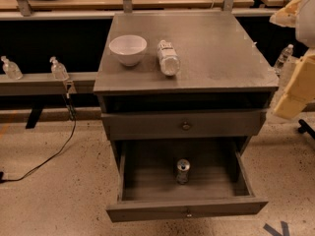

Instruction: Pick redbull can from middle drawer and place on counter

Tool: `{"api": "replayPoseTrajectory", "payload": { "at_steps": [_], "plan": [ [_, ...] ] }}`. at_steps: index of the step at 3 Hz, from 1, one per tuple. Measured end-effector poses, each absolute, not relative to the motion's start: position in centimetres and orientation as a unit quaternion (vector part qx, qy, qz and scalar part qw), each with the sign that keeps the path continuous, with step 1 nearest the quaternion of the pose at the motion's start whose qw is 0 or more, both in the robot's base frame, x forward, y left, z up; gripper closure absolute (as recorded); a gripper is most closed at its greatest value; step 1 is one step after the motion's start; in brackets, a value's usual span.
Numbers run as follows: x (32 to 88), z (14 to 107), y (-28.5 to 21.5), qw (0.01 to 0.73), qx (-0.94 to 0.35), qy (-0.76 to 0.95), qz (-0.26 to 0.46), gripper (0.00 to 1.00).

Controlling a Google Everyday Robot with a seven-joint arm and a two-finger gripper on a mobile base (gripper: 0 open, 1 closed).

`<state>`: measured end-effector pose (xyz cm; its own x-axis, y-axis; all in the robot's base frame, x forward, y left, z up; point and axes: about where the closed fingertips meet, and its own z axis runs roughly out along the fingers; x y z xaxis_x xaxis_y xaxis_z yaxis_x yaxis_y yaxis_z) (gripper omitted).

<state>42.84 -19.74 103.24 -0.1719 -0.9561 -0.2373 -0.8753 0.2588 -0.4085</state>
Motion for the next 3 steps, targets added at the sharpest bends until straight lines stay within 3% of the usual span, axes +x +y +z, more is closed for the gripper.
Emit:
{"api": "replayPoseTrajectory", "payload": {
  "at_steps": [2,3],
  "plan": [
    [43.2,101.0,-19.0,0.248,-0.599,0.759,-0.064,0.0],
    [42.1,94.8,-17.6,0.284,-0.587,0.758,0.0,0.0]
  ]
}}
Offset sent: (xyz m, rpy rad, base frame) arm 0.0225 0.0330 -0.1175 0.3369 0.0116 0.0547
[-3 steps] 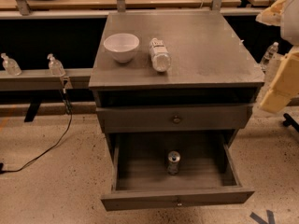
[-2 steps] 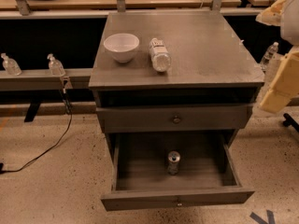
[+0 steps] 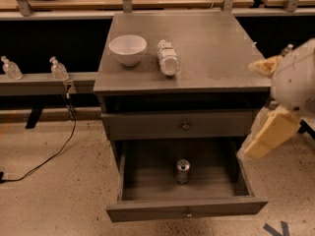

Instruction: Pick redbull can from middle drawer and place on counter

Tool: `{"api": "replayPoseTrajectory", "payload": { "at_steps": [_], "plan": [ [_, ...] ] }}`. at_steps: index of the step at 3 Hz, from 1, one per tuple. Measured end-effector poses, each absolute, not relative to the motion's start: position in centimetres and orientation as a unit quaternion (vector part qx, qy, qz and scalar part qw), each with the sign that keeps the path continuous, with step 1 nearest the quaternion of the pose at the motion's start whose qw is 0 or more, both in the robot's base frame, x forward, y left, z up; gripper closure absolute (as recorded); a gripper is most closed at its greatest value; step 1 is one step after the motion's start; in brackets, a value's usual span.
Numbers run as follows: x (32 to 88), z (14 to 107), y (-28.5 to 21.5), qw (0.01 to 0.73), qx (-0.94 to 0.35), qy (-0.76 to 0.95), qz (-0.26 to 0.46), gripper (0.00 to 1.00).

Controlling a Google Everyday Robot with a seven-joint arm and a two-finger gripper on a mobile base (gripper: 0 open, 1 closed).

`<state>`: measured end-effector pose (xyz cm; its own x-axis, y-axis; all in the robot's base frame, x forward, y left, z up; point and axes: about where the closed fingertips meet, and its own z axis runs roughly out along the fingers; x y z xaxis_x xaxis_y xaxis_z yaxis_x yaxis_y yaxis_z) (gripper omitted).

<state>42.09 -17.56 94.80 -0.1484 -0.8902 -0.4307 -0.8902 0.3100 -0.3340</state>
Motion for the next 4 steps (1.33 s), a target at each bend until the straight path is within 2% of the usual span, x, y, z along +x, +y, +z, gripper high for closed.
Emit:
{"api": "replayPoseTrajectory", "payload": {
  "at_steps": [1,3,4],
  "plan": [
    [41.5,91.8,-17.0,0.307,-0.563,0.767,0.032,0.0],
    [41.9,90.9,-16.2,0.292,-0.581,0.759,0.042,0.0],
    [42.4,87.0,-15.1,0.287,-0.593,0.747,0.081,0.0]
  ]
}}
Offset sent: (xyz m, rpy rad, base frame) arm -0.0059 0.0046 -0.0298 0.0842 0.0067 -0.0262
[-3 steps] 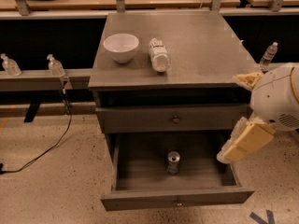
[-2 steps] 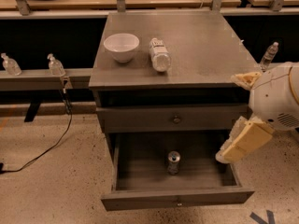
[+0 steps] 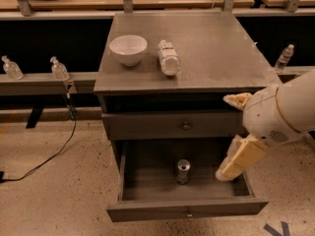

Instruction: Pick redbull can from middle drawer and place on counter

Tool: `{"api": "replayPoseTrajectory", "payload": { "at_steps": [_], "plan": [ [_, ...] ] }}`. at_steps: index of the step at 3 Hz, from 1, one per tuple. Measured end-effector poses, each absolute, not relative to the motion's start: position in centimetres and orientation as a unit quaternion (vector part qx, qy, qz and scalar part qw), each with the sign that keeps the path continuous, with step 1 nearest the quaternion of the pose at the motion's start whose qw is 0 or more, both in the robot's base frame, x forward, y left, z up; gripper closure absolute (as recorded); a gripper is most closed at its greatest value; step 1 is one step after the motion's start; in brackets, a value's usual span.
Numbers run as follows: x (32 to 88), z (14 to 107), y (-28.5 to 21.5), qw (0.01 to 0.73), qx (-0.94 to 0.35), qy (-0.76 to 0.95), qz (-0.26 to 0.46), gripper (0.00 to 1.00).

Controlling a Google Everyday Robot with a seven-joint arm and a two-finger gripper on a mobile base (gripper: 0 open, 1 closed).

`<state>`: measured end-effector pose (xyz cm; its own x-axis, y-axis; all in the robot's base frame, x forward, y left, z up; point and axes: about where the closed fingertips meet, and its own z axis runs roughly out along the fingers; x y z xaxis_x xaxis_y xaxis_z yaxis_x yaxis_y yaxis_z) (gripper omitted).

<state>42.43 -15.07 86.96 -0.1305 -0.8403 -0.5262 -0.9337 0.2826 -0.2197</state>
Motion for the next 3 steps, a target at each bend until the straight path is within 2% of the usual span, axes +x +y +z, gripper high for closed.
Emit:
{"api": "replayPoseTrajectory", "payload": {
  "at_steps": [3],
  "plan": [
    [45.9,65.8,-9.7,0.345,-0.586,0.706,0.197,0.03]
  ]
}}
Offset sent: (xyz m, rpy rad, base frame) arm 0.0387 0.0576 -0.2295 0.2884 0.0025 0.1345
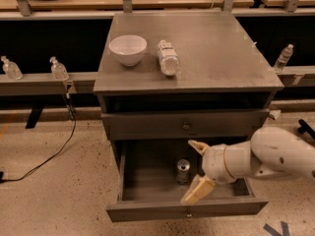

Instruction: Pick redbull can from middle drawer and place on counter

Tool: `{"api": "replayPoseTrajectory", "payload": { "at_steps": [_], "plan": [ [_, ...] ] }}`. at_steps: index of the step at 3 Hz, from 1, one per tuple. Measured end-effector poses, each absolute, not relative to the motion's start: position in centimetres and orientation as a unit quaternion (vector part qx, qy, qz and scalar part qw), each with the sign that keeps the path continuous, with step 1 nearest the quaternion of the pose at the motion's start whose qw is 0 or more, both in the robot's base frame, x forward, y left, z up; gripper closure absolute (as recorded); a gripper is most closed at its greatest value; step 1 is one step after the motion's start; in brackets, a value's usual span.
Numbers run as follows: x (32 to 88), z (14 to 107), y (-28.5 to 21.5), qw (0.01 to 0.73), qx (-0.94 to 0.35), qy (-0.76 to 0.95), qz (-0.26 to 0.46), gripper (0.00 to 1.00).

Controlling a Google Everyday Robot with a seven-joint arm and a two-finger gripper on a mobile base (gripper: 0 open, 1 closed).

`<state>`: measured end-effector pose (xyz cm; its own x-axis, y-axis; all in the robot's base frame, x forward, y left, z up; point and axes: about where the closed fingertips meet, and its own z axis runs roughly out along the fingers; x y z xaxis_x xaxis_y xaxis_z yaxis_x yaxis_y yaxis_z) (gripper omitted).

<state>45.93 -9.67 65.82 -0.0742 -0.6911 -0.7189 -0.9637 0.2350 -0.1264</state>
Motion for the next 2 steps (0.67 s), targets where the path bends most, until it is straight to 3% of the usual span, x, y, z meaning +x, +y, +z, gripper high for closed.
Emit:
{"api": "replayPoseTrajectory", "payload": {
  "at_steps": [1,2],
  "plan": [
    [46.5,61.6,-9.2,0.34,-0.569,0.719,0.207,0.13],
    [48.3,56.3,-9.0,0.325,-0.553,0.74,0.204,0.12]
  ]
}}
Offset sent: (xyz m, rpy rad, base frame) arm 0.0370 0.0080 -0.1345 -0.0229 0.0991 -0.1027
